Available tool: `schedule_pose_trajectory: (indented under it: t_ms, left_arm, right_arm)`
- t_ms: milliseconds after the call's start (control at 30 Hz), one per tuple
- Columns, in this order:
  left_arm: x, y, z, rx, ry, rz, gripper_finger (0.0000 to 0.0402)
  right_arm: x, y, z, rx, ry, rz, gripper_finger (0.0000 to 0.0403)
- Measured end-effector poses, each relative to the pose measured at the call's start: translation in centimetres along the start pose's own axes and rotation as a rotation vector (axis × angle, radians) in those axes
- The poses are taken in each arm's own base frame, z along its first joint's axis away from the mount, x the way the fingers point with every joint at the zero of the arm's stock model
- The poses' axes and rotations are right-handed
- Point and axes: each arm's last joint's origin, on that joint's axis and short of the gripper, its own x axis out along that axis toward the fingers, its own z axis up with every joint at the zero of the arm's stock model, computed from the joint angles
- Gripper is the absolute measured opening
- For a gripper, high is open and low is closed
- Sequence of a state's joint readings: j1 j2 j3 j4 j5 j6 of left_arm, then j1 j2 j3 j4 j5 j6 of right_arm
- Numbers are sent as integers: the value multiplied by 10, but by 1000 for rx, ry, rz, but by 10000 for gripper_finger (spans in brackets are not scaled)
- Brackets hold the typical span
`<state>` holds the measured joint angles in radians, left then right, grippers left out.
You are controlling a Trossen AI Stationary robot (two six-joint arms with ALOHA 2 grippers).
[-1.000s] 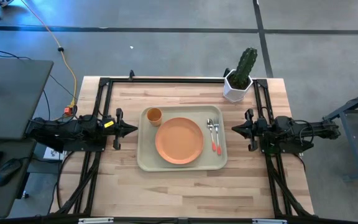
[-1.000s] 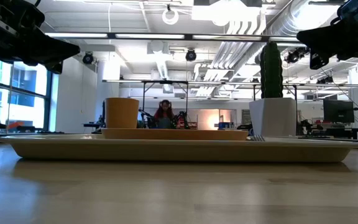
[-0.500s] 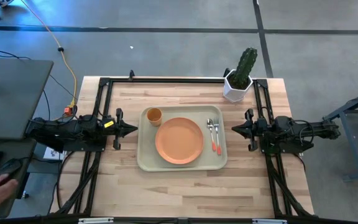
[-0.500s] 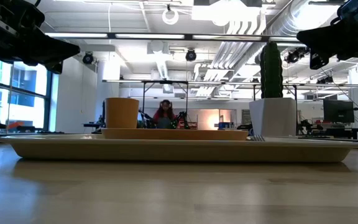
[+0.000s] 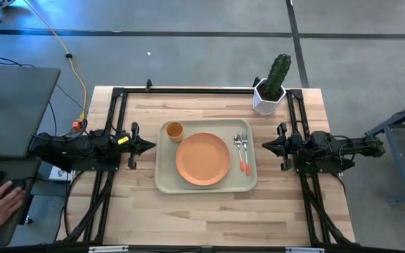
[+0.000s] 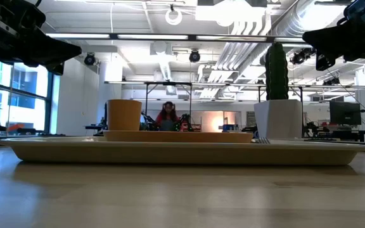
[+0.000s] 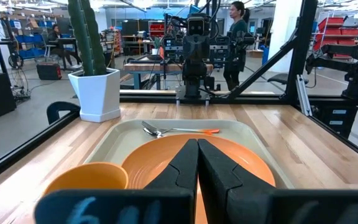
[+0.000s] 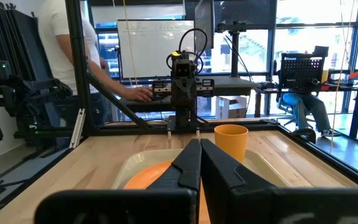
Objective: Pick and place plate/cup/fork/spoon on tray
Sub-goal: Return to Home Position
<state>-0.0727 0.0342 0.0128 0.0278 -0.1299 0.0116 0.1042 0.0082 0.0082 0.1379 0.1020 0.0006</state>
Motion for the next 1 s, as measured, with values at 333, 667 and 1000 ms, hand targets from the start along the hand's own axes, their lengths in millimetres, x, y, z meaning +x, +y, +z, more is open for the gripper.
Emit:
schedule_pose_trajectory:
  t_ms: [333,667,1000]
  left_arm:
    - [0,0,0,0,0,0,0]
    - [0,0,0,0,0,0,1]
    - [0,0,0,0,0,0,1]
  right_arm:
    - [0,0,0,0,0,0,0]
    - [0,0,0,0,0,0,0]
    - [0,0,0,0,0,0,0]
